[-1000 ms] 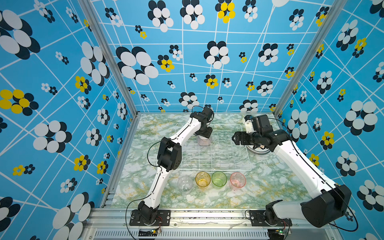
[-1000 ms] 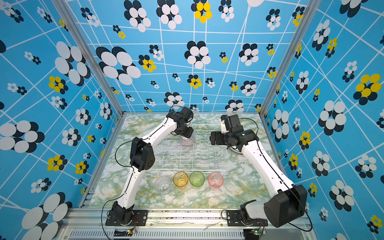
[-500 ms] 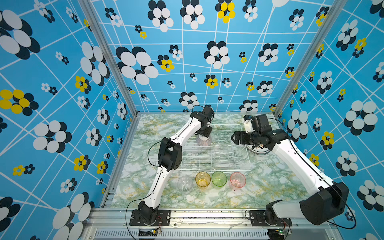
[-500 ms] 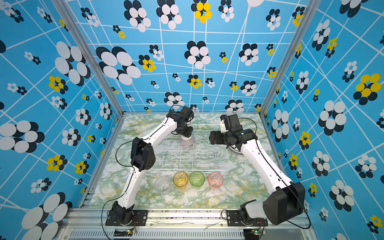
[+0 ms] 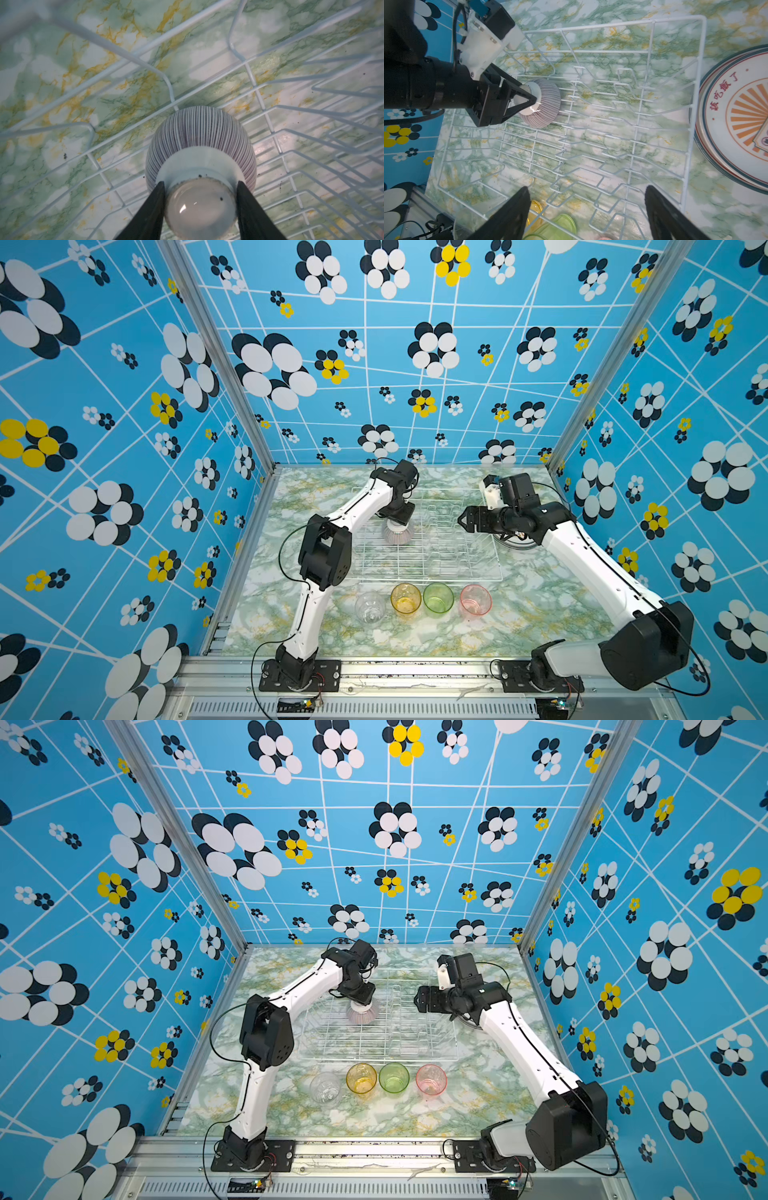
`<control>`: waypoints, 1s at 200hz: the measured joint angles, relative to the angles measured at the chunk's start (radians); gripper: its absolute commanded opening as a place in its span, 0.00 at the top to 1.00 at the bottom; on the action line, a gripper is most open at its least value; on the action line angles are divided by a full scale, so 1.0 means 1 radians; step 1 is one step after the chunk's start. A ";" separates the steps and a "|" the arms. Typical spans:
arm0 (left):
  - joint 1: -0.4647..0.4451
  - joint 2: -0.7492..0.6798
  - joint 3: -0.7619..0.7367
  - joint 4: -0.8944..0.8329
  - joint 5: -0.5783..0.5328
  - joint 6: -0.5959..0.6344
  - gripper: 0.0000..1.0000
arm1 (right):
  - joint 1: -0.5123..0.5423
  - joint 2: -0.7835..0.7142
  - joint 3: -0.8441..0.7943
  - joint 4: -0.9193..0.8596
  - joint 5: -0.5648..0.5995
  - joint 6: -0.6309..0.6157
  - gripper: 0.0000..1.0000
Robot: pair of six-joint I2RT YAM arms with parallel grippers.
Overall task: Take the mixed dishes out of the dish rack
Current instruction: 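Lower the left gripper onto the bowl's foot and grip it, then lift the bowl with the left gripper while the right gripper grasps its rim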
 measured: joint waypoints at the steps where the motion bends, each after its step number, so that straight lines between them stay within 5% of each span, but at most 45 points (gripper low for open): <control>1: 0.001 -0.002 -0.003 0.000 0.000 0.000 0.62 | 0.000 0.000 -0.001 0.000 -0.002 0.001 0.13; 103: 0.095 -0.277 -0.289 0.077 0.202 -0.034 0.63 | 0.151 0.128 -0.108 0.280 -0.320 0.187 0.19; 143: 0.167 -0.332 -0.358 0.145 0.329 -0.073 0.62 | 0.153 0.138 -0.164 0.433 -0.412 0.280 0.41; 200: 0.253 -0.417 -0.485 0.291 0.572 -0.168 0.63 | 0.153 0.140 -0.293 0.699 -0.481 0.432 0.45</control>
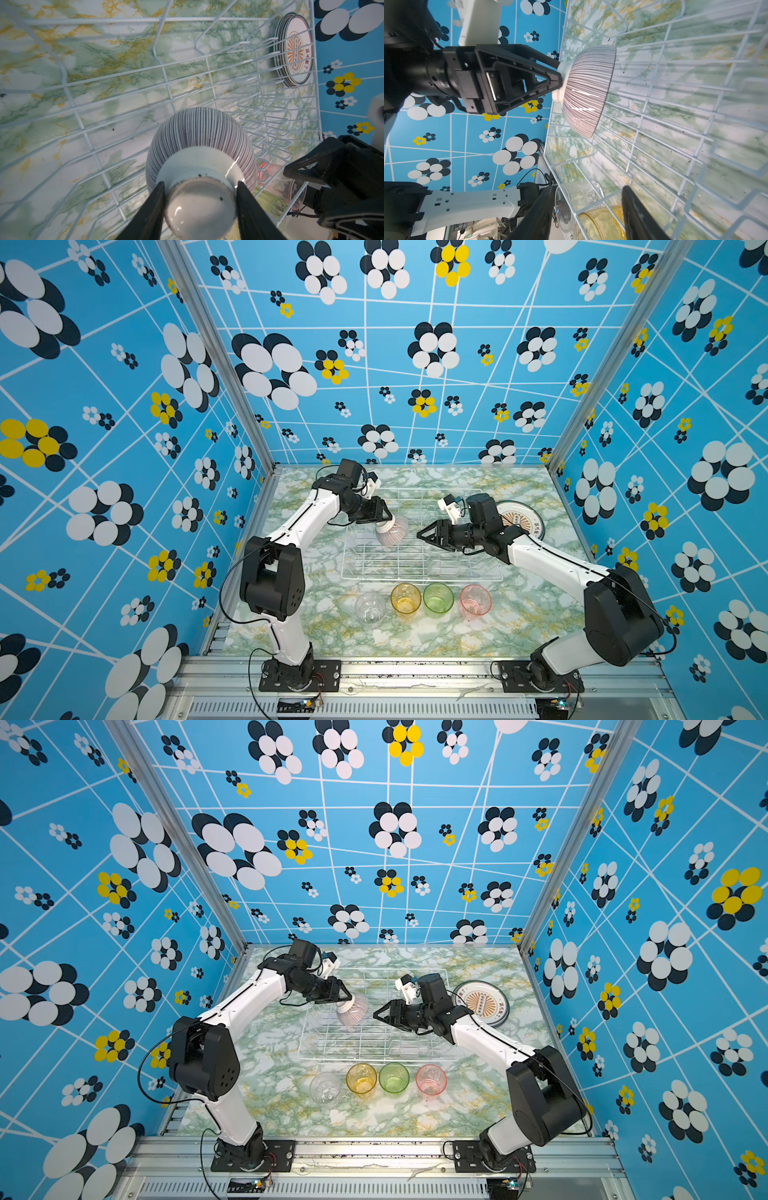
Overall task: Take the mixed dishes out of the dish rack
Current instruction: 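Lift the bowl with the left gripper while the right gripper grasps its rim, then release the bowl from the left gripper and draw it back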
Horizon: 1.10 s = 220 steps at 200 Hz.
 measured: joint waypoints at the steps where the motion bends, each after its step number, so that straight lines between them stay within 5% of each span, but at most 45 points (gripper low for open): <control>1: 0.000 -0.001 -0.001 0.002 0.003 -0.001 0.63 | 0.000 0.000 -0.003 0.007 -0.002 0.004 0.46; 63: 0.013 -0.047 -0.077 0.148 0.182 -0.102 0.63 | 0.000 0.023 -0.059 0.295 -0.032 0.148 0.47; 156: 0.010 -0.060 -0.178 0.373 0.310 -0.269 0.63 | 0.001 0.086 -0.058 0.517 -0.035 0.265 0.53; 220: -0.013 -0.062 -0.197 0.489 0.354 -0.354 0.63 | 0.014 0.109 -0.056 0.651 -0.034 0.355 0.83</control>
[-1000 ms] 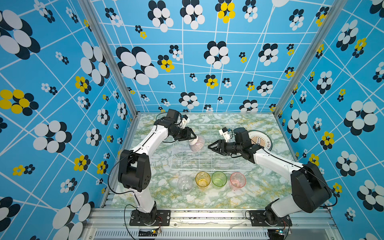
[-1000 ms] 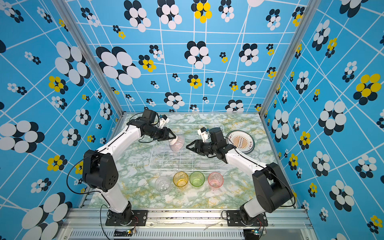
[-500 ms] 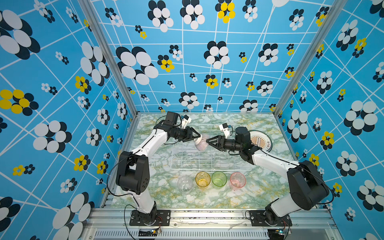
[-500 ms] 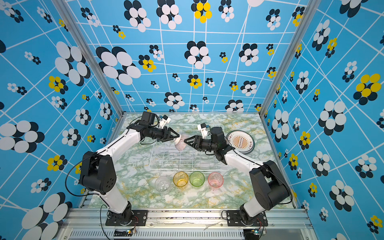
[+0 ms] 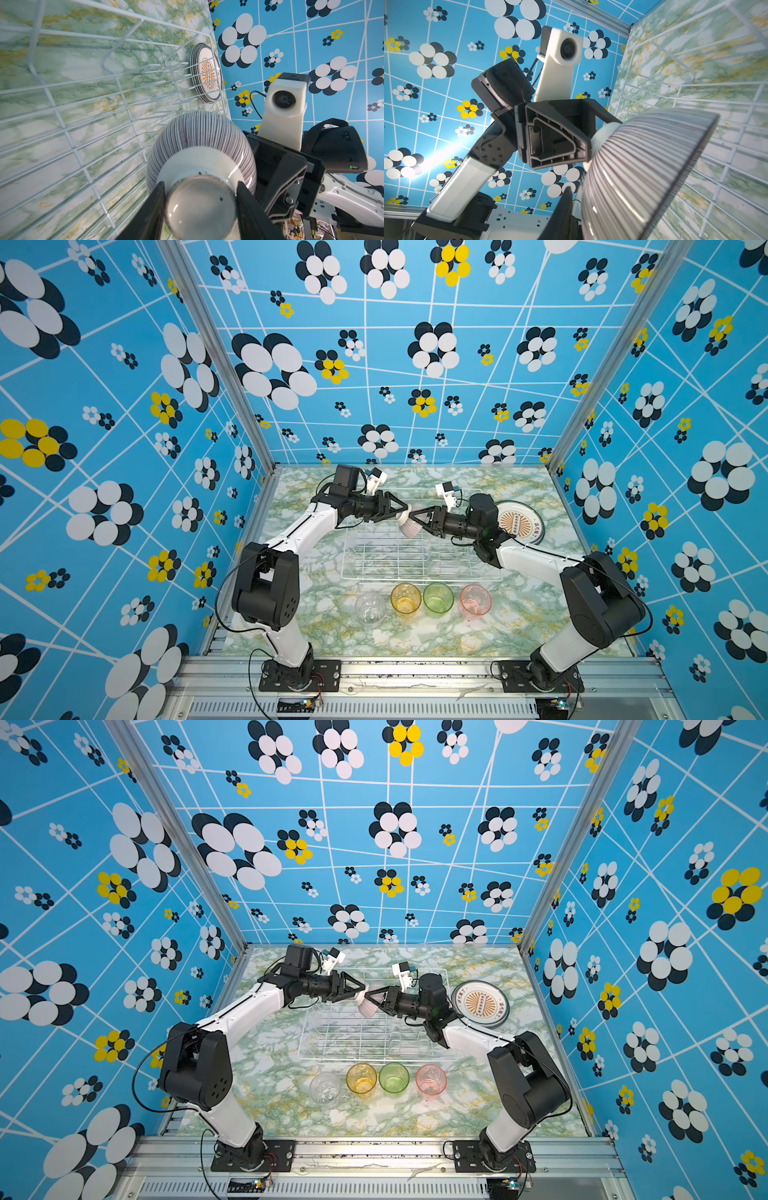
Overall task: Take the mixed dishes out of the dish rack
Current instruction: 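Release the bowl from the left gripper and draw it back, then carry the bowl with the right gripper toward the table near the robot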
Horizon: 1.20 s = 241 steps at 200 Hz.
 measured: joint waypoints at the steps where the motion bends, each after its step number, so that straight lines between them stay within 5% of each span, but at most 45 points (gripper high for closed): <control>1: 0.000 0.000 0.000 0.001 0.000 -0.001 0.63 | 0.000 0.000 0.000 0.000 0.000 -0.001 0.84; 21: -0.002 0.000 -0.005 0.023 0.008 -0.014 0.63 | 0.004 0.000 0.007 0.026 -0.008 0.012 1.00; 57: -0.009 -0.005 -0.006 0.051 0.029 -0.029 0.62 | 0.005 0.010 0.009 0.016 -0.008 0.019 1.00; 88: -0.009 -0.020 -0.004 0.001 0.005 0.004 0.34 | 0.006 0.007 0.036 -0.084 -0.005 -0.041 1.00; 160: 0.143 -0.325 0.087 -0.347 -0.248 0.197 0.20 | 0.130 -0.107 0.451 -0.911 0.179 -0.597 1.00; 200: 0.237 -0.543 0.164 -0.585 -0.459 0.306 0.17 | 0.432 0.002 0.834 -1.314 0.399 -0.972 1.00; 241: 0.398 -0.687 0.272 -0.752 -0.595 0.373 0.15 | 0.669 0.178 1.110 -1.557 0.429 -1.215 1.00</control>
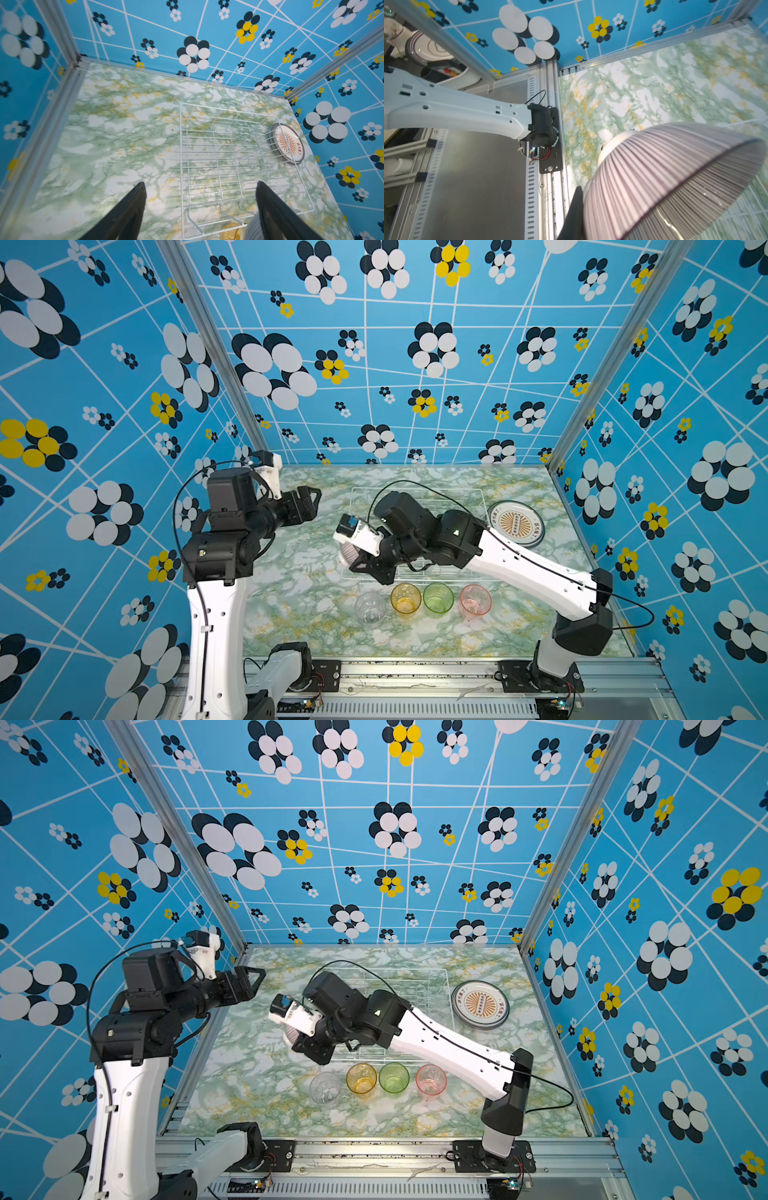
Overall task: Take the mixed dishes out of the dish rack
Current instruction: 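Carry the bowl with the right gripper toward the table near the robot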
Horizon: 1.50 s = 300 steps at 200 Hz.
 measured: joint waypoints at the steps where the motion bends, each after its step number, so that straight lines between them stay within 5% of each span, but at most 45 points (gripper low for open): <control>1: 0.004 -0.003 0.004 -0.004 -0.002 0.002 0.15 | 0.003 0.004 0.005 -0.004 -0.001 -0.003 1.00; 40: 0.086 -0.077 0.056 -0.090 -0.055 0.046 0.15 | 0.085 0.253 0.228 -0.150 0.007 -0.096 1.00; 101: 0.095 -0.166 0.115 -0.131 -0.066 0.071 0.16 | 0.193 0.612 0.478 -0.286 0.129 -0.125 1.00; 170: 0.097 -0.188 0.050 -0.126 -0.020 0.067 0.18 | 0.191 0.698 0.503 -0.305 0.331 -0.130 1.00; 269: 0.097 -0.203 -0.009 -0.081 0.015 0.059 0.19 | 0.193 0.781 0.504 -0.304 0.465 -0.193 1.00; 300: 0.097 -0.203 -0.035 -0.074 0.025 0.059 0.19 | 0.193 0.785 0.504 -0.304 0.474 -0.204 0.84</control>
